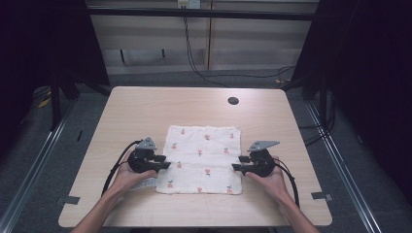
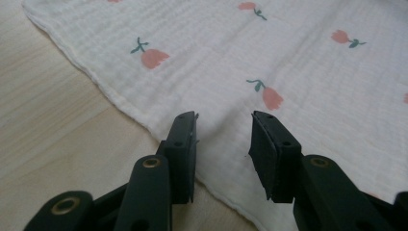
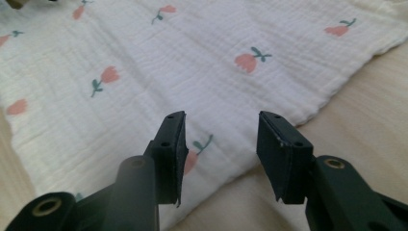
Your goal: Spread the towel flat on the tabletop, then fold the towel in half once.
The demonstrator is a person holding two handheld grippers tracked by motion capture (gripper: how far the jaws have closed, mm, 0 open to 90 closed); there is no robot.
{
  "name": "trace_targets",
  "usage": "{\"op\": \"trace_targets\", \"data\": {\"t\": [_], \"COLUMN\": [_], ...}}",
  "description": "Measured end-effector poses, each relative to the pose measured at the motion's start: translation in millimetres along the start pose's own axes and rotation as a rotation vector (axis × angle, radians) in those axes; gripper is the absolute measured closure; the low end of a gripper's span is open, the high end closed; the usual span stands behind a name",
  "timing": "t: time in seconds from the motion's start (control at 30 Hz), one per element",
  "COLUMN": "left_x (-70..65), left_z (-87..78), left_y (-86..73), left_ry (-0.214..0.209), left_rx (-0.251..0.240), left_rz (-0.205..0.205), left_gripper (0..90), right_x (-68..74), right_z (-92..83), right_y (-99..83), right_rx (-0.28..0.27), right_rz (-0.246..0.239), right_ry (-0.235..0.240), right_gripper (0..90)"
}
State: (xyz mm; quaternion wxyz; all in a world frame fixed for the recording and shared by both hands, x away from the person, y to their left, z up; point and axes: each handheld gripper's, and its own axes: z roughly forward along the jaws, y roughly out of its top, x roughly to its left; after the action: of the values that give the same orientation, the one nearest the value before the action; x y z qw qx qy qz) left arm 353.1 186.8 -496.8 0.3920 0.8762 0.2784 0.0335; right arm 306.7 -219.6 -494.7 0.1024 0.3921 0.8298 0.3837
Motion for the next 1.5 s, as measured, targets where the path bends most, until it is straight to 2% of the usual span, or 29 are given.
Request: {"op": "trace_targets", "data": {"t": [0.1,0.13,0.2,0.3,0.33,0.43,0.57,0.63,0.7,0.83,1.0,1.03,1.1,1.17,1.23,1.27,1.3,1.4,1.47,1.5], "left_x": [-1.8,-2.9,-5.9,-9.0,-9.6,-13.0,-17.3,-20.6,-23.1,-26.7,-37.3,-39.6,-41.2,-38.8,-36.3,-34.1,-32.7,-27.0,-22.9,-19.3], "left_z": [-0.2,-0.2,-0.4,0.0,-0.3,-2.1,-4.5,-6.9,-8.8,-12.5,-19.6,-20.1,-21.7,-23.3,-24.8,-25.8,-26.9,-29.1,-29.9,-30.9], "left_y": [-3.9,-3.7,-3.6,-4.5,-4.6,-5.1,-8.1,-10.3,-13.5,-18.8,-25.1,-27.2,-27.9,-27.2,-27.4,-27.5,-26.8,-24.6,-22.0,-20.5], "left_ry": [0.003,-0.004,0.016,0.013,0.010,-0.004,-0.019,-0.018,-0.036,-0.063,-0.073,-0.086,-0.107,-0.145,-0.121,-0.135,-0.127,-0.108,-0.072,-0.080], "left_rx": [0.008,0.014,0.023,0.030,0.032,0.047,0.053,0.061,0.056,0.053,0.078,0.067,0.081,0.070,0.065,0.046,0.035,0.018,0.016,0.006], "left_rz": [0.015,0.025,0.035,0.042,0.040,0.030,0.032,0.036,0.029,0.011,0.023,0.009,0.013,-0.018,-0.009,-0.021,-0.024,-0.056,-0.060,-0.075], "left_gripper": [66.0,72.4,78.1,88.0,90.0,90.0,90.0,90.0,90.0,90.0,90.0,90.0,90.0,88.7,88.8,88.1,86.7,77.7,70.9,68.4], "right_x": [0.4,0.6,1.9,3.3,3.8,3.1,3.9,5.8,7.9,11.5,17.2,18.9,23.0,26.0,25.9,24.4,22.7,16.7,13.4,11.7], "right_z": [4.4,5.1,5.0,4.7,4.2,1.6,-2.3,-2.6,-3.3,-6.3,-10.9,-12.9,-16.1,-18.0,-18.0,-18.3,-19.0,-21.2,-22.6,-23.2], "right_y": [-1.9,-2.4,-2.4,-3.8,-4.3,-6.9,-10.3,-9.9,-10.6,-14.1,-19.0,-20.4,-23.7,-24.8,-25.0,-24.8,-24.1,-20.3,-16.8,-14.7], "right_rx": [0.031,0.034,0.033,0.030,0.033,0.043,0.052,0.060,0.062,0.065,0.071,0.080,0.082,0.090,0.085,0.074,0.061,0.022,0.010,0.005], "right_rz": [-0.022,-0.028,-0.037,-0.051,-0.045,-0.017,0.005,-0.006,-0.020,-0.014,-0.010,-0.007,-0.021,-0.031,-0.031,-0.025,-0.013,0.011,0.016,0.018], "right_ry": [-0.021,-0.018,-0.022,-0.021,-0.017,0.002,0.022,0.025,0.027,0.050,0.066,0.073,0.076,0.084,0.091,0.105,0.116,0.109,0.100,0.092], "right_gripper": [55.1,56.1,70.6,83.4,86.8,89.3,90.0,90.0,90.0,90.0,90.0,90.0,89.9,89.1,83.9,81.3,80.1,75.8,74.2,72.0]}}
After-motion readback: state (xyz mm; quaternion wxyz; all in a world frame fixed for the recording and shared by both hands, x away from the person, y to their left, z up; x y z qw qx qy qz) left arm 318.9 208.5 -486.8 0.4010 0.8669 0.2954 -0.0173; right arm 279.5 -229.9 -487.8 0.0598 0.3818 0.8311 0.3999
